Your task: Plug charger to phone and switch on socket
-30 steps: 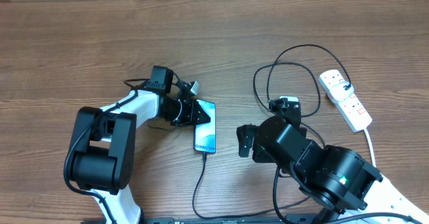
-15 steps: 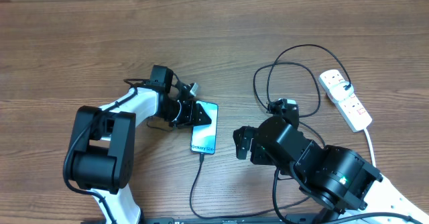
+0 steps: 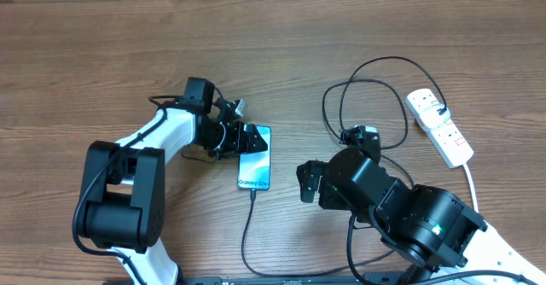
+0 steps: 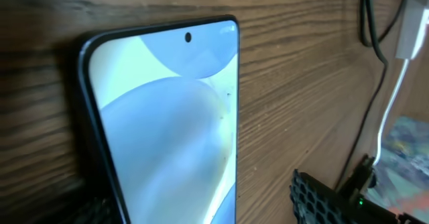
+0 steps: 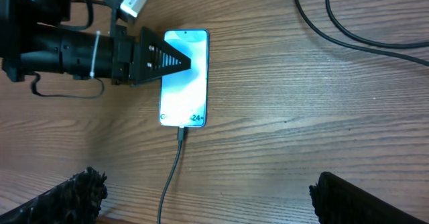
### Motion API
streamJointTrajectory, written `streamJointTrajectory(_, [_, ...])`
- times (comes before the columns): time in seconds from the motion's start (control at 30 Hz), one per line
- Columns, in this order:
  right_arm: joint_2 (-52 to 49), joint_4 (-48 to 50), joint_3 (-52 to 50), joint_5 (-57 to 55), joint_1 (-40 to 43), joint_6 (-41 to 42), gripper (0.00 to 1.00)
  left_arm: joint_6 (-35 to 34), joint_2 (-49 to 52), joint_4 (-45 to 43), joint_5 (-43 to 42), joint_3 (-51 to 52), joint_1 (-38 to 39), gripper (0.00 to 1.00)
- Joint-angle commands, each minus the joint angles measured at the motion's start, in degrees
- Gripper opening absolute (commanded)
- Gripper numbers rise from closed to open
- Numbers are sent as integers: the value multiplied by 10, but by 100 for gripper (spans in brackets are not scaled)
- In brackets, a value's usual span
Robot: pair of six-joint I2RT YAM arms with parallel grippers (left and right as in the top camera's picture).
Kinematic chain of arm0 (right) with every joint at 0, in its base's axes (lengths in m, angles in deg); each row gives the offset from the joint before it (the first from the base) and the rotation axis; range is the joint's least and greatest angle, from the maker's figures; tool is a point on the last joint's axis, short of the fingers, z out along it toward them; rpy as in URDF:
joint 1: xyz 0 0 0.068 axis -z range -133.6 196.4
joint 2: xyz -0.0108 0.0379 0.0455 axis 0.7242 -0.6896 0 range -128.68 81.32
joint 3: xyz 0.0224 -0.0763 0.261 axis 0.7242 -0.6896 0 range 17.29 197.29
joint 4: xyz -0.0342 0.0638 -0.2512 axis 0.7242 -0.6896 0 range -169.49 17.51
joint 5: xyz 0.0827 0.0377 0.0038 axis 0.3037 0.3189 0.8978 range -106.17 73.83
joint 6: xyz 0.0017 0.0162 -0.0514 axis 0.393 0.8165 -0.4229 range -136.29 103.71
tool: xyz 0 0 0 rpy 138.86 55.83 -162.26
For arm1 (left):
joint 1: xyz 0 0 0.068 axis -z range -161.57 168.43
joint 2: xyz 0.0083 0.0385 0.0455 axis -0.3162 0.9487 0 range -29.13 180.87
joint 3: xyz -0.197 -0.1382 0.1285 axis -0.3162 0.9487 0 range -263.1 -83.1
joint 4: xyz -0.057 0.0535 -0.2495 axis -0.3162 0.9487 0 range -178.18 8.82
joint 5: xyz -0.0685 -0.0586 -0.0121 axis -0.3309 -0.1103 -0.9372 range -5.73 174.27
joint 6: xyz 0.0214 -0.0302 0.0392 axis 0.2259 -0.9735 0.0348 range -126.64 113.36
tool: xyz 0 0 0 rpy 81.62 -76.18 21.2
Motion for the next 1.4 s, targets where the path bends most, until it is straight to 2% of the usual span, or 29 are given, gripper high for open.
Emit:
streamJointTrajectory(0.0, [3,-10,-5,1,2,6,100,-16,39,19,187,17,-9,79])
streamJointTrajectory(0.33, [3,-10,-16,-1,2,12,100,-25,39,83,247,-32,-3,83])
streamJointTrajectory(0.57, [3,-1,-16,-64,2,106,100,-34,26,150,254,-72,-5,82])
streamJointTrajectory(0.7, [3,3,-16,-104,2,124,100,-34,-28,184,257,-108,-5,83])
streamJointTrajectory(0.87, [3,2,-16,-107,2,124,100,-34,-185,202,258,-124,-5,84])
streamJointTrajectory(0.97, [3,-7,-16,-107,2,125,100,-34,-400,221,290,-122,-5,85])
streamJointTrajectory(1.13, [3,-26,-17,-111,2,128,100,-34,-577,240,321,-107,-5,85])
streamJointTrajectory(1.3, [3,-54,-16,-134,2,169,100,-39,-739,250,343,-60,-5,86])
streamJointTrajectory(1.33, [3,-55,-16,-136,2,172,100,-41,-762,250,345,-50,-5,97])
streamJointTrajectory(1.37, [3,-56,-17,-137,2,172,100,-45,-786,250,349,-38,-5,100])
